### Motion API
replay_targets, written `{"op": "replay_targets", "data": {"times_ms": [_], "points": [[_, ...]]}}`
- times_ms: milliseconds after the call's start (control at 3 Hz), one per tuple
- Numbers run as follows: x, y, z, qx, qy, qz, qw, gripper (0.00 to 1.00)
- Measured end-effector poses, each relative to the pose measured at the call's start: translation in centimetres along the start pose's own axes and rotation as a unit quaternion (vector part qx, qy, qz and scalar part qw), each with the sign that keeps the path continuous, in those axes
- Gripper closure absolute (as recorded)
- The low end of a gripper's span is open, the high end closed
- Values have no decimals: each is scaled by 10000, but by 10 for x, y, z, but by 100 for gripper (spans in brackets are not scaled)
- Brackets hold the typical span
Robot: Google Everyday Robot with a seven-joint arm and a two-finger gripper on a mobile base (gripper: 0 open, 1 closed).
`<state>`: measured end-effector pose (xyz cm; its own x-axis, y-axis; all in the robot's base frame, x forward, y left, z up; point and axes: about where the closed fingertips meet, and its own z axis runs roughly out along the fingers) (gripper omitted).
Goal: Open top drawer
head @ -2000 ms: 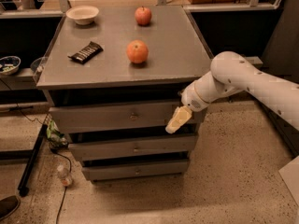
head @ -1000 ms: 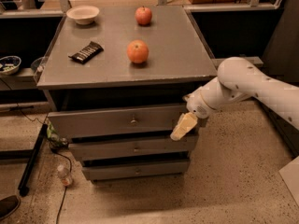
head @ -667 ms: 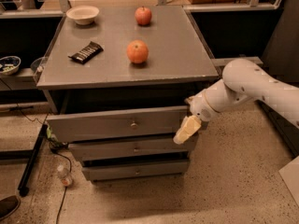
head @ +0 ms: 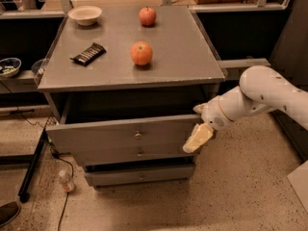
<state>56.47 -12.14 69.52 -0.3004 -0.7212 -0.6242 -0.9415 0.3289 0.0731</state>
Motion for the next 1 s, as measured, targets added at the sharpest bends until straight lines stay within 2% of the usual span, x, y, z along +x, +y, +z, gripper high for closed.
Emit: {"op": "replay_targets", "data": {"times_ms": [667,1000], "points": [[-17,-10,1,271,7,-167,9995,0],[-17,-10,1,272,6,-168,9995,0]]}}
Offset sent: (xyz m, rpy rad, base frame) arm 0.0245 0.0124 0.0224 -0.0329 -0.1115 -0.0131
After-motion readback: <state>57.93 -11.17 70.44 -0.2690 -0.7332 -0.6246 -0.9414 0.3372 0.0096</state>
